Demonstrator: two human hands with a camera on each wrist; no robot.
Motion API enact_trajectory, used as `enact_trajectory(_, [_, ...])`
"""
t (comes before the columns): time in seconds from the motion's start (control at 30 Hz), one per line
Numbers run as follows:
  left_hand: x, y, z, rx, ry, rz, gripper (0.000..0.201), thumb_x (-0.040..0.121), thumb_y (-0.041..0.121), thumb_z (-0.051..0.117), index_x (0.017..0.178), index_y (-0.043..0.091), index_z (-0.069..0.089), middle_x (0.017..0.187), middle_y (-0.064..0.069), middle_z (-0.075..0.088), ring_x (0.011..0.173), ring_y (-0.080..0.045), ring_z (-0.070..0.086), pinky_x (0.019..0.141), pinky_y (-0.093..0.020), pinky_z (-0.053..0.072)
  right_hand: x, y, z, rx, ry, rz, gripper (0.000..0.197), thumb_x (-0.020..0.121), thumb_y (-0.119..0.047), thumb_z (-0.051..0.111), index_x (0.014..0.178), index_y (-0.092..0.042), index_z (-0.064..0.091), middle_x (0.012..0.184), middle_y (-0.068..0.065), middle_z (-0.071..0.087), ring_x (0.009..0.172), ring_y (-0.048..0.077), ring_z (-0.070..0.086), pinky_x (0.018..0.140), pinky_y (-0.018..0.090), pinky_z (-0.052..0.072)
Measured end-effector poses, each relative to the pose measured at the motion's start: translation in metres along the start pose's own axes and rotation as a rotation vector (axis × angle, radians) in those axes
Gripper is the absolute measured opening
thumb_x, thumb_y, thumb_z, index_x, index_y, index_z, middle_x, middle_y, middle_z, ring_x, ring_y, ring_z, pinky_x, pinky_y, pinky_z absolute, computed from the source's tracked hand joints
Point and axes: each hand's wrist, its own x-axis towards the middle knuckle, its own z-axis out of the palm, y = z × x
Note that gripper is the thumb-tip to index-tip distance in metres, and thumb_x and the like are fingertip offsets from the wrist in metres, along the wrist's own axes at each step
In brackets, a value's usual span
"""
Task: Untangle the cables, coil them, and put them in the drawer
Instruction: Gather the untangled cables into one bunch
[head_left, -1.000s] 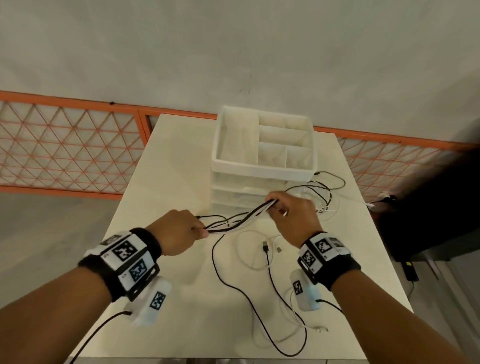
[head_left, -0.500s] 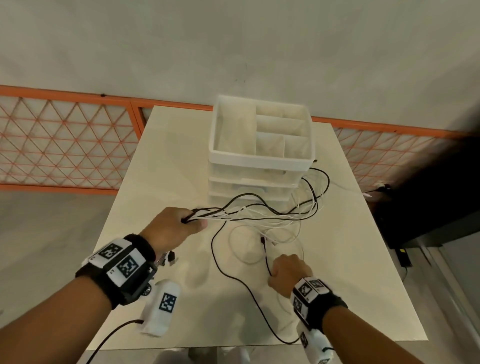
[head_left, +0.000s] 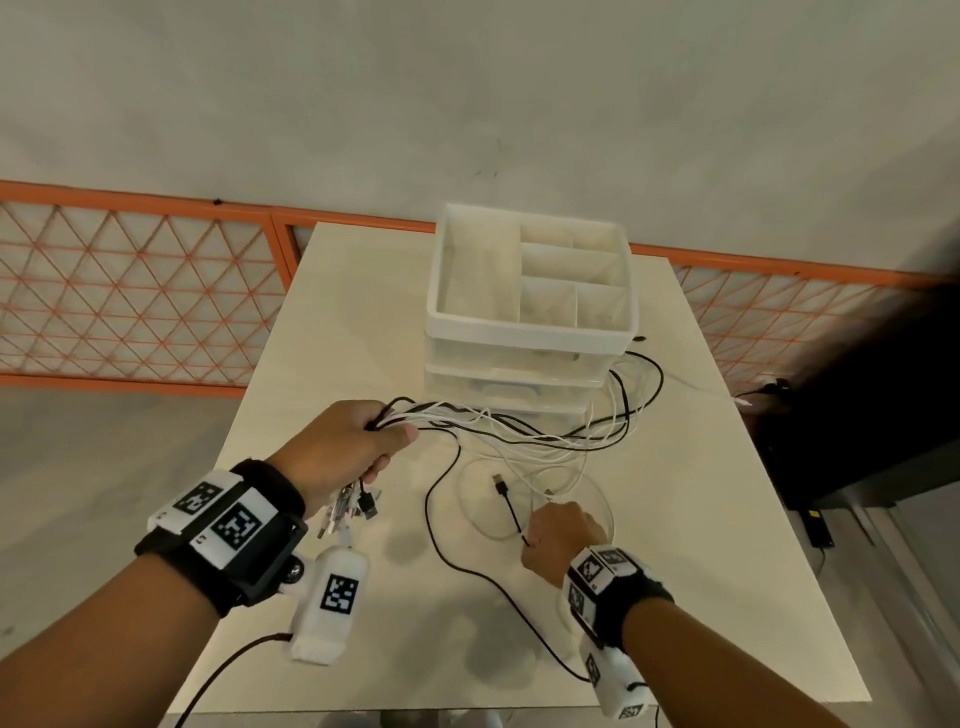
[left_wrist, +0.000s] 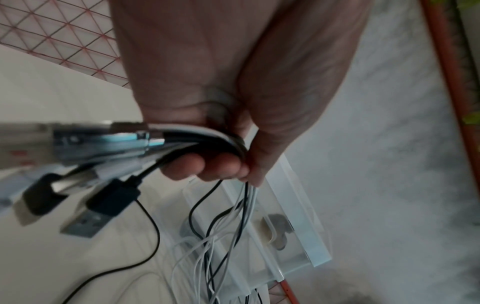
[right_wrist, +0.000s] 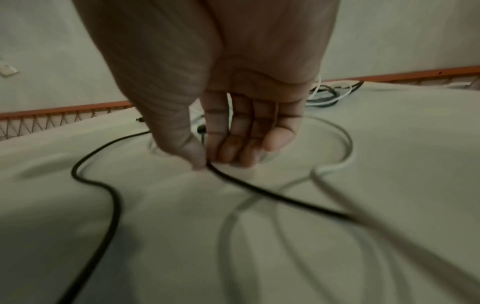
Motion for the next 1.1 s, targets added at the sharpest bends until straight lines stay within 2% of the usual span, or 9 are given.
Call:
enact_trajectory(0.17, [0.002,-0.003,0.001,-0.092,0.006,-0.017,0.013,0.095,0.011,0.062,0.085,0.004,0.064,0.069,-0.006,0.063,0.057,-0.013,0.059,0.053,-0.026,0.047,0.003,-0.006,-0.003,-0.015,0.082,-0.028,0.027,0.083,-0.034,0.059,0.102,-0.019,0.069,0.108,0.006,0.068,0.101,0.029,0.065,0.076,0.029,0.048])
enact_trajectory(0.3, [0.002,-0.005,-0.003,-0.114,0.029,-0.045,0.016,0.098,0.014,0.058,0.086,0.004,0.062,0.068,-0.006,0.064,0.055,-0.014,0.06,0.053,-0.027,0.048,0.008,0.003,-0.057,0.369,0.295,-0.114,0.005,0.077,-0.025,0.066,0.076,-0.022,0.062,0.074,-0.005,0.067,0.073,0.022,0.064,0.066,0.027,0.055])
enact_trajectory(0.47, [0.004,0.0,-0.006,-0.242,0.037,-0.078,0.019,0.1,0.018,0.055,0.088,0.004,0.057,0.073,-0.013,0.067,0.057,-0.02,0.064,0.055,-0.031,0.053,-0.021,-0.007,-0.139,0.765,0.66,-0.338,0.018,0.094,-0.012,0.06,0.098,-0.029,0.065,0.085,-0.011,0.074,0.087,-0.006,0.063,0.08,0.018,0.049])
enact_trajectory(0.53, [0.003,0.007,-0.008,-0.318,0.024,-0.088,0.019,0.1,0.018,0.054,0.09,0.002,0.057,0.077,-0.017,0.07,0.062,-0.024,0.068,0.057,-0.031,0.057,-0.039,-0.017,-0.153,0.73,0.592,-0.447,0.02,0.093,-0.009,0.061,0.089,-0.027,0.069,0.081,-0.008,0.075,0.086,-0.004,0.066,0.08,0.018,0.053])
enact_trajectory(0.63, [0.001,0.019,-0.011,-0.387,-0.008,-0.068,0.018,0.1,0.017,0.054,0.092,0.002,0.06,0.085,-0.022,0.074,0.081,-0.035,0.072,0.078,-0.043,0.059,-0.059,-0.035,-0.155,0.368,0.255,-0.584,0.02,0.088,-0.006,0.063,0.085,-0.021,0.076,0.071,-0.009,0.074,0.071,0.002,0.069,0.067,0.007,0.049])
enact_trajectory(0.73, [-0.001,0.034,-0.005,-0.404,-0.083,0.008,0.017,0.1,0.016,0.052,0.098,0.001,0.061,0.098,-0.025,0.074,0.094,-0.036,0.071,0.09,-0.043,0.056,-0.063,-0.055,-0.147,0.416,0.313,-0.694,0.019,0.088,-0.006,0.063,0.088,-0.019,0.077,0.071,-0.009,0.074,0.073,0.004,0.069,0.069,0.006,0.045])
enact_trajectory(0.9, [-0.005,0.046,0.015,-0.409,-0.171,0.094,0.014,0.102,0.016,0.049,0.101,0.003,0.056,0.075,-0.014,0.059,0.066,-0.023,0.06,0.066,-0.029,0.055,-0.057,-0.082,-0.151,0.627,0.485,-0.752,0.009,0.089,-0.014,0.068,0.094,-0.022,0.07,0.075,-0.006,0.075,0.073,0.009,0.07,0.075,0.022,0.052])
enact_trajectory(1.0, [-0.006,0.045,0.008,-0.393,-0.093,0.093,0.017,0.1,0.022,0.054,0.094,0.006,0.054,0.06,0.001,0.034,0.048,-0.012,0.031,0.052,-0.027,0.033,-0.047,-0.07,-0.154,0.621,0.435,-0.619,0.012,0.087,-0.025,0.076,0.092,-0.019,0.066,0.065,0.005,0.069,0.059,0.02,0.061,0.065,0.028,0.049])
enact_trajectory(1.1, [-0.009,0.043,-0.013,-0.275,-0.009,0.143,0.028,0.092,0.031,0.065,0.081,0.008,0.054,0.053,0.005,0.029,0.045,-0.011,0.024,0.045,-0.023,0.028,-0.028,-0.032,-0.147,0.545,0.432,-0.379,0.014,0.085,-0.028,0.076,0.076,-0.022,0.067,0.058,-0.01,0.062,0.059,0.009,0.056,0.063,0.024,0.043])
